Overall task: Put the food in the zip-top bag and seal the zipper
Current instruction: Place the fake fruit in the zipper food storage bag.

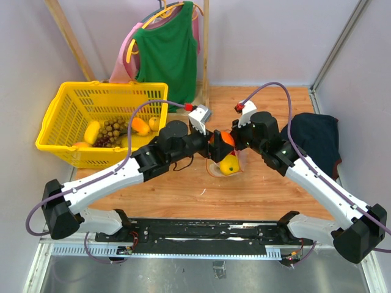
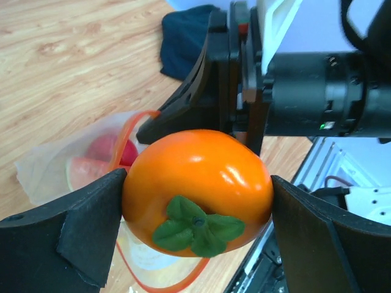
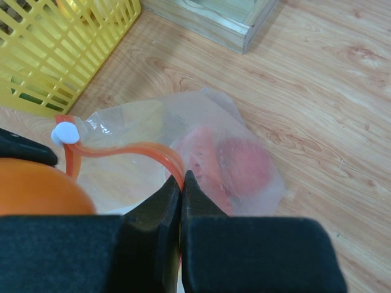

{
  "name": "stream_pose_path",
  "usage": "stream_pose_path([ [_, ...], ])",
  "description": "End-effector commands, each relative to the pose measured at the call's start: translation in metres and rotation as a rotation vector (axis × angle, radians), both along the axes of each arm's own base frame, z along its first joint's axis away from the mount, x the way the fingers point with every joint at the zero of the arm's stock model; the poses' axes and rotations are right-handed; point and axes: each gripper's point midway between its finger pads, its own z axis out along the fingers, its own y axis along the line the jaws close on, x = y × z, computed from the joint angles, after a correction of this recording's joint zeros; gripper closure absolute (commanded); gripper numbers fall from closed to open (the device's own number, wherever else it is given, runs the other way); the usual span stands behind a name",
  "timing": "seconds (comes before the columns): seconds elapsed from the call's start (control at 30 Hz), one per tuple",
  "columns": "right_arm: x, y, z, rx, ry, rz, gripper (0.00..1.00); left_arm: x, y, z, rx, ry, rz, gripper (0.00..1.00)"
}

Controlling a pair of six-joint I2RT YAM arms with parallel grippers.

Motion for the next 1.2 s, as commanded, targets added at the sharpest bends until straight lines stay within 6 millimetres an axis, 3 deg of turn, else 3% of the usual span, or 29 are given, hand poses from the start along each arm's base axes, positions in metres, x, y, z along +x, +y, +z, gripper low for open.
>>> stream_pose_path([
  [0.0,0.001,0.002,0.013,0.04,-0.032,0.005,0.99,0.008,-0.014,-0.016,0.021,-0.03,0.013,0.37],
  [0.3,0.0,0.005,0.012,0.043,-0.025,0.022,0.99,0.02,-0.016,-0.06,0.106,0.021,0.066,0.36],
  [0.67,-0.002,0.01,0.011,0.064,-0.011,0.042,0.99,0.056,0.008,-0.095,0.176,0.052,0.336,0.28],
  [0.97,-0.003,0.013,0.009,0.08,-0.005,0.048,0.99,0.062,0.006,-0.109,0.171,0.087,0.377,0.11],
  [1.17,-0.003,0.013,0.008,0.082,-0.003,0.048,0.99,0.055,0.007,-0.104,0.158,0.101,0.364,0.02],
])
